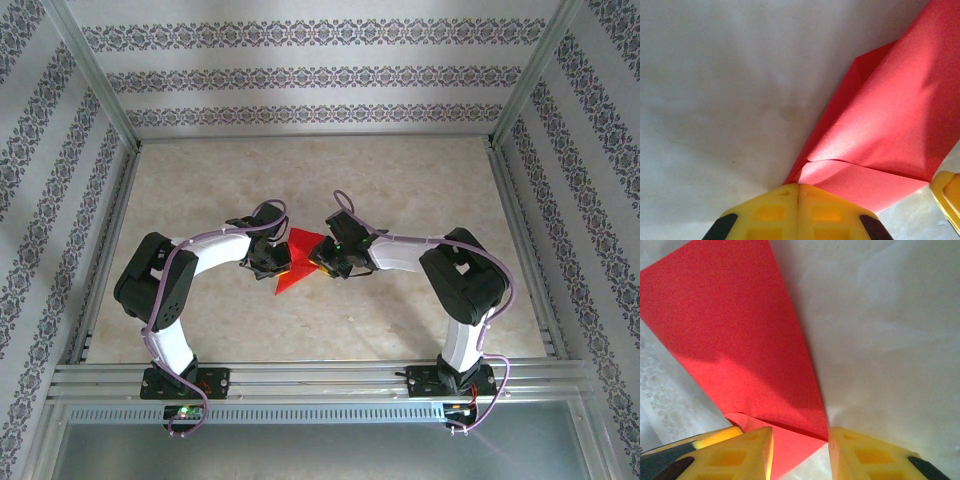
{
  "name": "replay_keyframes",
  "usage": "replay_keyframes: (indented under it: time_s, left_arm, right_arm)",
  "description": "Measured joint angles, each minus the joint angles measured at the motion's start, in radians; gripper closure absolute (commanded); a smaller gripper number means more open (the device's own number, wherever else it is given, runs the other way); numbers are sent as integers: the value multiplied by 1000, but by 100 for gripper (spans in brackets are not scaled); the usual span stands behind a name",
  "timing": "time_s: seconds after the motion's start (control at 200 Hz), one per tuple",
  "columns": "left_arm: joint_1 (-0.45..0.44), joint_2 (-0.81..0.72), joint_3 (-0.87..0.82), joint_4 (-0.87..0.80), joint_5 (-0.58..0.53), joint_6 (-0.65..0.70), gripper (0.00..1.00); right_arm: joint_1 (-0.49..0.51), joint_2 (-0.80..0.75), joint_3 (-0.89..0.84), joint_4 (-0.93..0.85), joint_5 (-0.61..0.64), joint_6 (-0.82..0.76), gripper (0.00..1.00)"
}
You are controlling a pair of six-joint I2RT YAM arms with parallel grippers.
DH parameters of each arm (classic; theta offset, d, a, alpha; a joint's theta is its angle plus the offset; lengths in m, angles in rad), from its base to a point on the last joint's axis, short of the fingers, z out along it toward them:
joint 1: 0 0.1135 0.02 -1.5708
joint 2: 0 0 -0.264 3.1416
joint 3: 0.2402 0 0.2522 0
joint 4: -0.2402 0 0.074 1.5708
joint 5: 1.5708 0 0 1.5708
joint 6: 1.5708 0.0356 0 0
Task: Fold a paper plane with a square sheet of paper (pick it up from the middle)
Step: Fold the wing for the fifth time at the center of the table.
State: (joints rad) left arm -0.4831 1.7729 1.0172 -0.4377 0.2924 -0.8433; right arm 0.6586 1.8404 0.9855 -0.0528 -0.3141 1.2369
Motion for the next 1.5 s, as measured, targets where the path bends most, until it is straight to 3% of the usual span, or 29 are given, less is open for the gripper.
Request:
replay_keyframes:
  time_s: [0.435,0.874,1.304,1.499]
  left_arm:
    - [0,1,2,-2,0,0,98]
    - [0,1,2,-3,0,1,98]
    - [0,0,4,-6,-1,9,96]
    - [1,-10,4,-6,-1,31,89]
  right_arm:
    - [1,8,19,-29,-2,-32,64]
    - [5,9,-1,62,-40,-39,67]
    - [5,3,-17,109,-70,-38,88]
    - [5,0,-24,129,-68,-36,98]
